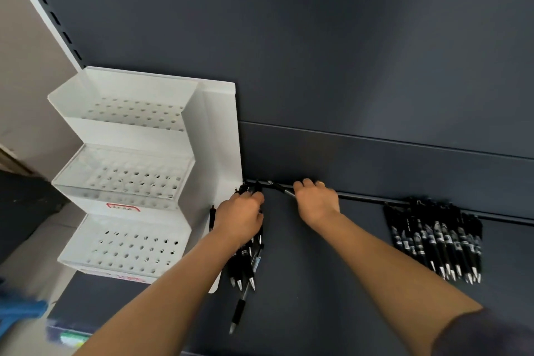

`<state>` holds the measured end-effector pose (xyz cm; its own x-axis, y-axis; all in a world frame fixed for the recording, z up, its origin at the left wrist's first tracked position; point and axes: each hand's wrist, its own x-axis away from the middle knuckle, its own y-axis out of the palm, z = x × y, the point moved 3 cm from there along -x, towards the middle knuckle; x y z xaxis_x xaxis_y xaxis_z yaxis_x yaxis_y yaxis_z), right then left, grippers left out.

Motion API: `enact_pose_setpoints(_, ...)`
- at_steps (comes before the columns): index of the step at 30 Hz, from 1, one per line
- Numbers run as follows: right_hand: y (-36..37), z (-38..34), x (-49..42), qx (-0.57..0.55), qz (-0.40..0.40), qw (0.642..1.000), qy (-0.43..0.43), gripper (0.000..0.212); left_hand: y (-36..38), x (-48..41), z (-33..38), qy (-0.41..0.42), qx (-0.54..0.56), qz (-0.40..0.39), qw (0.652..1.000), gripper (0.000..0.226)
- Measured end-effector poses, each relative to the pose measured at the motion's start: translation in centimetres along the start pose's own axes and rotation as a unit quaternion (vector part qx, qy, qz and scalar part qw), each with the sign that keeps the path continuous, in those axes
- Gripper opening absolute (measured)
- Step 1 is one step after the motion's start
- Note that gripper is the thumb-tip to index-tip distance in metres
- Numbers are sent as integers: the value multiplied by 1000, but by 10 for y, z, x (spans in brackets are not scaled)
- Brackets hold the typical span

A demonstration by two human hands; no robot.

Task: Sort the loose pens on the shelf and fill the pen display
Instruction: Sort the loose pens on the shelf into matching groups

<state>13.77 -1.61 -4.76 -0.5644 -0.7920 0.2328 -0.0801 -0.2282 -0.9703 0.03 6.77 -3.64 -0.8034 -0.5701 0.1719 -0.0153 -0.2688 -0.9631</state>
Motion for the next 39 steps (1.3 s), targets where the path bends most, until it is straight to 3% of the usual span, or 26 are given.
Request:
enact_pose_setpoints(8,4,19,12,23,6,1000,-5,36,23,-7,24,9,-104,-29,994,37)
enact_pose_setpoints(13,2,41,29,18,5,1000,8,38,24,-8,32,13,-44,-29,999,38)
enact_pose_setpoints(16,2,51,35,-117,25,991,53,28,21,-9,34,14,52,-16,998,32)
enact_pose_setpoints(19,2,54,39,-319,28,943,90,25,15,-13,40,25,122,9,992,22)
enact_pose_setpoints(22,-2,60,52,-417,57,898,126,24,12,-15,59,51,163,10,985,15)
enact_pose_setpoints(27,-8,100,83,-349,106,920,146,19,20,-10,118,104,208,-14,972,14)
enact_pose_setpoints(33,-9,168,130,-365,130,905,174,8,31,-4,202,142,218,-18,965,15)
enact_pose_setpoints(36,-5,209,149,-342,148,911,175,15,39,-1,242,136,223,-16,965,18)
enact_pose_setpoints(39,0,255,164,-375,137,900,175,38,44,0,280,117,234,-6,965,15)
